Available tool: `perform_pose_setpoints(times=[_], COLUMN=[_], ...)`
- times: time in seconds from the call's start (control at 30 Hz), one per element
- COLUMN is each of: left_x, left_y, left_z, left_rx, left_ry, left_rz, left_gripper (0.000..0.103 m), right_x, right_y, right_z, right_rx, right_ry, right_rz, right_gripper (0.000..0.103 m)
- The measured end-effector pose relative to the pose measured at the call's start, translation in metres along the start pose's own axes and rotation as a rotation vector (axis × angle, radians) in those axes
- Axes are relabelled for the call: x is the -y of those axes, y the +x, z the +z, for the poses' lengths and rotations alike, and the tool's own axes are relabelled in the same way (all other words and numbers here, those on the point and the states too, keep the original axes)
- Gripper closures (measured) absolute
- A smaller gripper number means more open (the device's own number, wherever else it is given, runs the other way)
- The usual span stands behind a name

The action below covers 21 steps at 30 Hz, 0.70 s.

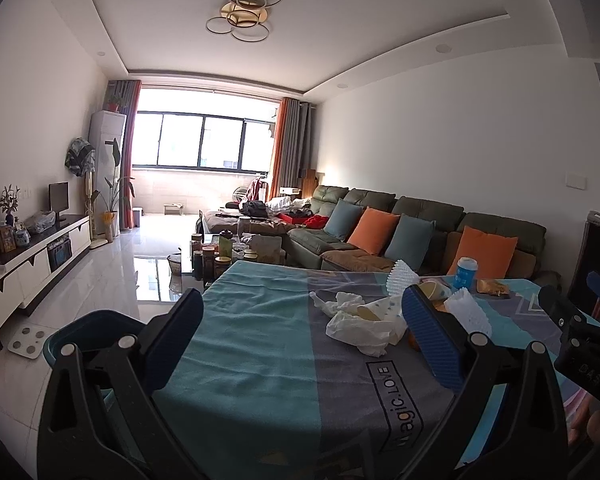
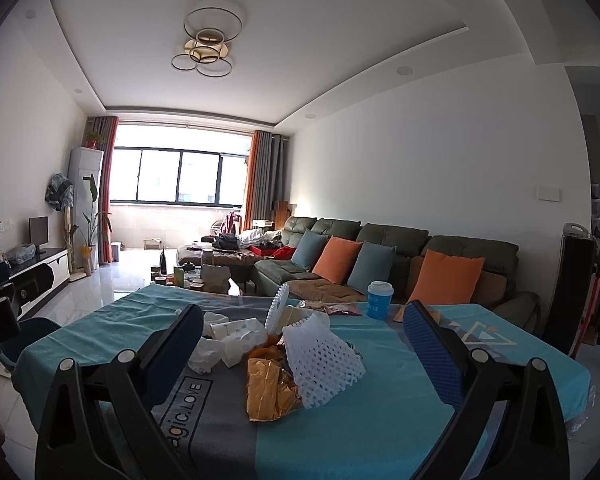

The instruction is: Collect trash

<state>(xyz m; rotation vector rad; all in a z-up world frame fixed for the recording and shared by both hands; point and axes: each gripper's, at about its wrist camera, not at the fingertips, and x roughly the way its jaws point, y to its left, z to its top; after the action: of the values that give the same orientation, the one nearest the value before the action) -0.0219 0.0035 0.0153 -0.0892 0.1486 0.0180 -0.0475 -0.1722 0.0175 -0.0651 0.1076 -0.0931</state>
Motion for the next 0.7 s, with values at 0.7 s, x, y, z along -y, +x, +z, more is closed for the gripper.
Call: perform_pose_setpoints(times=[0.7], left_x=[0.006], left_y=[0.034], left_z=[0.001], left_rx=[-0.105], left_ry=[0.037], left_rz=[-0.056], left_gripper=[0.005], right_x=[0.005], right_y=[0.029], right_z=[0.011], right_rx=[-0.042], right_ry=[-0.001], right_rz=[0.022], right_gripper=[0.006])
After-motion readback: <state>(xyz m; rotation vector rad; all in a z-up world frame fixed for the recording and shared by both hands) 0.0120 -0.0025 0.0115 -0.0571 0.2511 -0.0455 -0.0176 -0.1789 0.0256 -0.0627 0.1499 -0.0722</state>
